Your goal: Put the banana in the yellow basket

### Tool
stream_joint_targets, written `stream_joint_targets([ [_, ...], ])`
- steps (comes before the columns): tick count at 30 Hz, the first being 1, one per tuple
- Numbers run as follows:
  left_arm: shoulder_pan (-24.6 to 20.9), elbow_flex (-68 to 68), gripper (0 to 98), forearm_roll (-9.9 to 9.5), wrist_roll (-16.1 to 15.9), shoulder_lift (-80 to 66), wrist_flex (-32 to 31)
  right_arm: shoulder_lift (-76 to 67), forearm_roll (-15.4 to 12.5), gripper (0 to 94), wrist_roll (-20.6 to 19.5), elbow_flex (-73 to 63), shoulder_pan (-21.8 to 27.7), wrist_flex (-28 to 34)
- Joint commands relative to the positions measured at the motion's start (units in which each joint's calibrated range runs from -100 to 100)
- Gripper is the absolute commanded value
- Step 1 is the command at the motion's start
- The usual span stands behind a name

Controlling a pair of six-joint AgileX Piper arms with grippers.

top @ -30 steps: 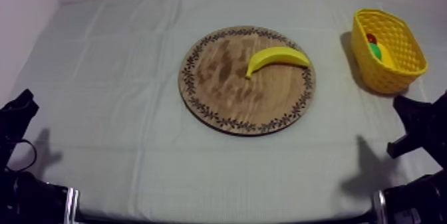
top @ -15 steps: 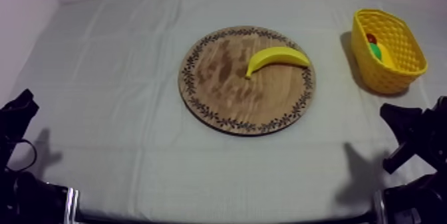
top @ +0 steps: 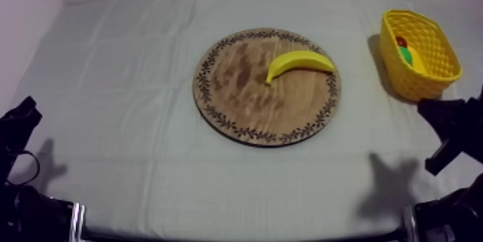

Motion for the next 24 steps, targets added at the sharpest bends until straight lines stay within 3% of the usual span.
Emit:
stream_joint_targets([
  [1, 0.01, -0.01, 0.1, 0.01, 0.00, 0.00, -0.01, 4.89, -0.83, 0.4, 0.26, -7.93, 0.12, 2.36],
  [13, 0.01, -0.01, 0.1, 0.01, 0.00, 0.00, -0.01, 30.47, -2.02, 0.4, -1.77, -43.25, 1.27, 22.95],
  [24, 0.01, -0.01, 0.1, 0.01, 0.00, 0.00, -0.01, 55.93, -2.05, 0.4, 2.69, -64.08, -1.18, 37.91],
])
